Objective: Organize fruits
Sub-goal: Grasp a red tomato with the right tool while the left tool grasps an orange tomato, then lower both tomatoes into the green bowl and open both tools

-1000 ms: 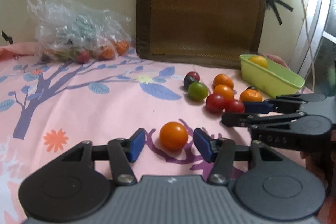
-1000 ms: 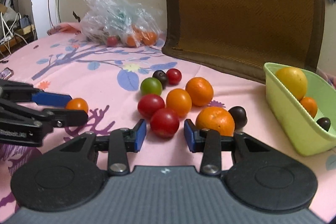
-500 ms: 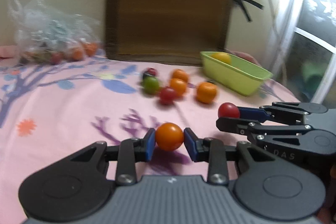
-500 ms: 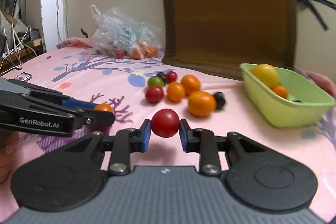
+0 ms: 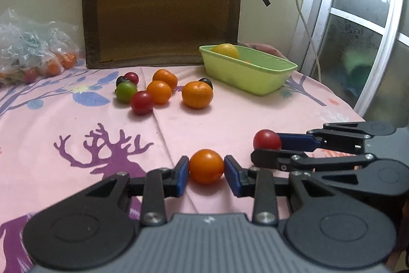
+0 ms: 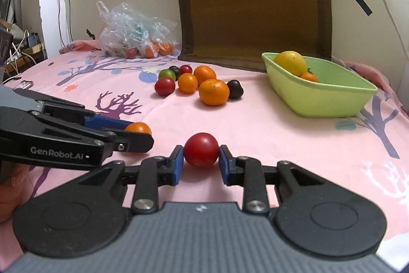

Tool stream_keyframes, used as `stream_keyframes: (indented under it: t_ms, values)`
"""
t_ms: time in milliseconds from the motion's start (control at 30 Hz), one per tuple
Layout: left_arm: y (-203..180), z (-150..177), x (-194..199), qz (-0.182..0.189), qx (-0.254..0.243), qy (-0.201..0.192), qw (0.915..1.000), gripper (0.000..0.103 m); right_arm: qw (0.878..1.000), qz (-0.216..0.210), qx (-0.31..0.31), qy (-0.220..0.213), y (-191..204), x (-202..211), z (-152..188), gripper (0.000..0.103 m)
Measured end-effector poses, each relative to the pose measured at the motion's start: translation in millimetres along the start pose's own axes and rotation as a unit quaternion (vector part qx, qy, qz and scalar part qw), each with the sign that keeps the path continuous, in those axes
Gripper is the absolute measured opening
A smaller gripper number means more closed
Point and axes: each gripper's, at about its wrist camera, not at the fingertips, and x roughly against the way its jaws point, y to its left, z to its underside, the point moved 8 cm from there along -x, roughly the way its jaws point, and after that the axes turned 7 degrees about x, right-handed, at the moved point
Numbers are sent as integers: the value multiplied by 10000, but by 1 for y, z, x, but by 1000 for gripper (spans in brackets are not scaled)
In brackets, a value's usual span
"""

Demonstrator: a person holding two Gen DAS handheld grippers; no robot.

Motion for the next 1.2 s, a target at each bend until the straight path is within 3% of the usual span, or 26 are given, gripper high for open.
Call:
stream_keyframes:
  t_ms: [600,667,833,900,1100,1200]
  values:
    - [-3,0,-2,-112,-200,4,9997,35,9999,-101,-71,95,-1,-1,4,33]
    - [-3,0,-2,-133,-214,-5,9997,30,9999,-96,-61,81,-2,-1,4,32]
    - [-6,-7,-4,94,-93,37,9999,30,9992,-12,-289,-277,-13,10,-2,32]
    - [-14,-22,-8,237,-78,10,9997,30,9985,36,-391,-376,-24,13,-8,32]
    - [-52,-99,-36,576,-271,-275,9976,30,9916,733,-547,-914,-94,22,-43,32]
    - [-69,-127,-68,681,-301,-211,9970,30,9890,1003,-656,-865,-127,8,-47,32]
